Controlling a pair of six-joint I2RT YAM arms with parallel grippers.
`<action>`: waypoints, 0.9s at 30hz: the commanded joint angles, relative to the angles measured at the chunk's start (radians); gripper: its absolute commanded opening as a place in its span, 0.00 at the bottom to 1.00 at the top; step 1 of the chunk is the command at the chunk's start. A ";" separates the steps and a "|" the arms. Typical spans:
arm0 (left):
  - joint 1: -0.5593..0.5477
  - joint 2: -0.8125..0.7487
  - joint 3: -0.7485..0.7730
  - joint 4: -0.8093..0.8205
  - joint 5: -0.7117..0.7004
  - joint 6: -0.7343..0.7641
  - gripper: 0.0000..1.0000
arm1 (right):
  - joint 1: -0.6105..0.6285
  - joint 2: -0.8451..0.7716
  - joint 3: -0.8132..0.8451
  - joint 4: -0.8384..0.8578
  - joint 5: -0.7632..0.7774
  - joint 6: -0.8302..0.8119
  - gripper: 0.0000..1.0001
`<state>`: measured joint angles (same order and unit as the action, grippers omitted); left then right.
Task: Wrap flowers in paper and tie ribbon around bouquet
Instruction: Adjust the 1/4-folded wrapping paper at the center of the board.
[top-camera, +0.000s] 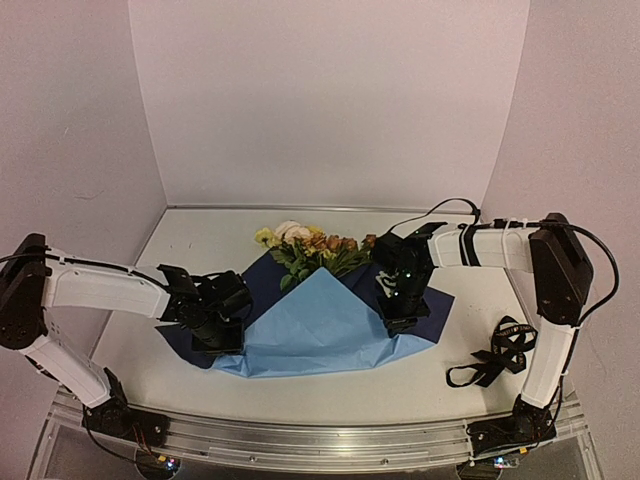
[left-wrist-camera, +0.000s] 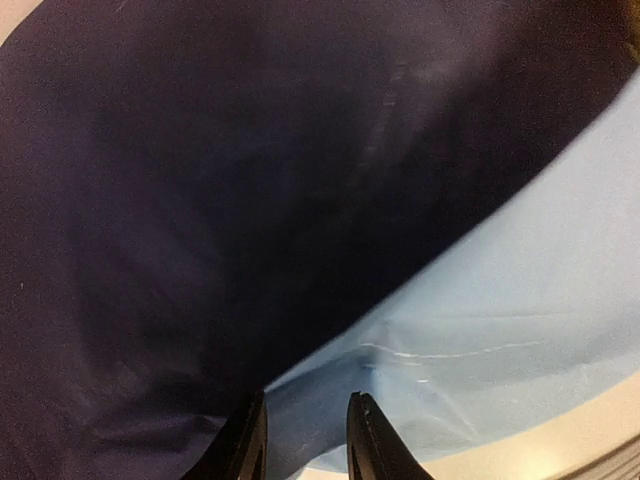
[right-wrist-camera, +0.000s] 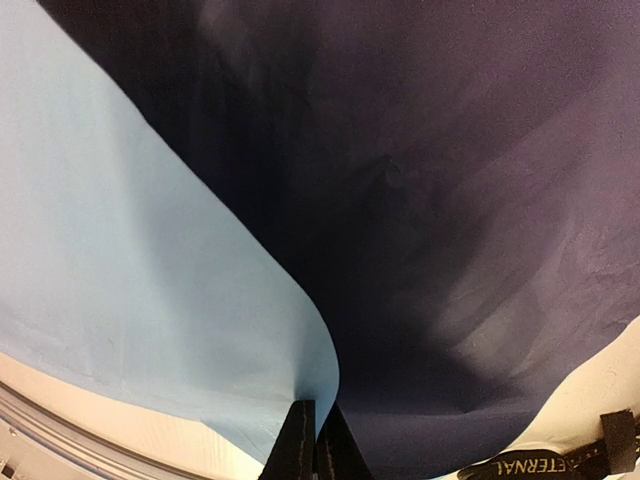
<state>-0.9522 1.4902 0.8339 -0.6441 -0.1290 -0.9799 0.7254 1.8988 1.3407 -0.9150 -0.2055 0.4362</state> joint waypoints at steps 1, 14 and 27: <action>0.023 -0.034 -0.061 0.050 -0.042 -0.111 0.29 | 0.006 -0.021 0.011 -0.019 0.039 0.012 0.00; 0.052 -0.258 -0.039 -0.083 -0.187 -0.128 0.63 | 0.008 -0.016 0.011 -0.019 0.018 0.011 0.00; 0.061 -0.459 -0.024 -0.647 -0.209 -0.918 0.82 | 0.009 -0.019 -0.013 -0.022 0.010 -0.005 0.00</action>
<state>-0.9027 1.0947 0.8447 -1.0618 -0.3486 -1.5336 0.7296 1.8988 1.3390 -0.9179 -0.2011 0.4420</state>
